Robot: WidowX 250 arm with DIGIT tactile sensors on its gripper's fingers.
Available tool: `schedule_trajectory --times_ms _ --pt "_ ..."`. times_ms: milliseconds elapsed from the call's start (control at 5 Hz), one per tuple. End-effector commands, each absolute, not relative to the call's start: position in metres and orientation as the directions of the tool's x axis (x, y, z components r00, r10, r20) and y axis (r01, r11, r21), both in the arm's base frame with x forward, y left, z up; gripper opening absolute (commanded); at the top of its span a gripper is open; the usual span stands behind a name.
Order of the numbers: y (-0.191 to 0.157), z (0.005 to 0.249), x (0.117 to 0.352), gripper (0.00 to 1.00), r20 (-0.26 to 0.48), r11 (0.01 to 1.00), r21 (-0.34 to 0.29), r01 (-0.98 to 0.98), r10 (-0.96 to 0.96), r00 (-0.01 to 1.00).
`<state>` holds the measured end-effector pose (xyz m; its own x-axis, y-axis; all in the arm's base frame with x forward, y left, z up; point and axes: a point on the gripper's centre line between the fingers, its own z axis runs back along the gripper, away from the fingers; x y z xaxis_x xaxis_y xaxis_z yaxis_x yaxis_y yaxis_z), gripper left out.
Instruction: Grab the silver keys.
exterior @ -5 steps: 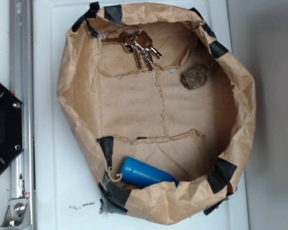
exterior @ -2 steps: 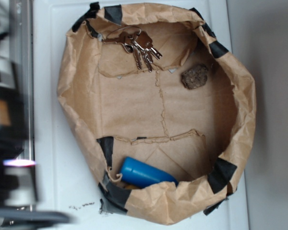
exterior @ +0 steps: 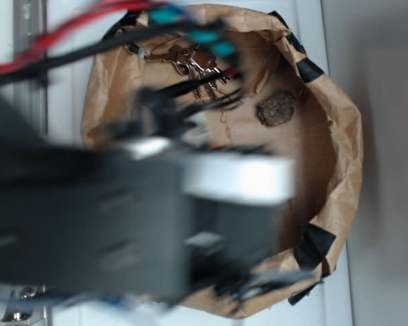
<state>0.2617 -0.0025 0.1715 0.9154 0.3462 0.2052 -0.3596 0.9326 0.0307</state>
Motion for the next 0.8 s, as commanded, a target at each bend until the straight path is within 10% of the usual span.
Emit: schedule_trajectory --times_ms 0,600 --pt "0.06 0.151 0.272 1.0 0.252 0.881 0.045 -0.47 0.446 0.859" --pt "0.065 0.127 0.238 1.0 0.204 0.92 0.141 -0.366 0.335 0.92"
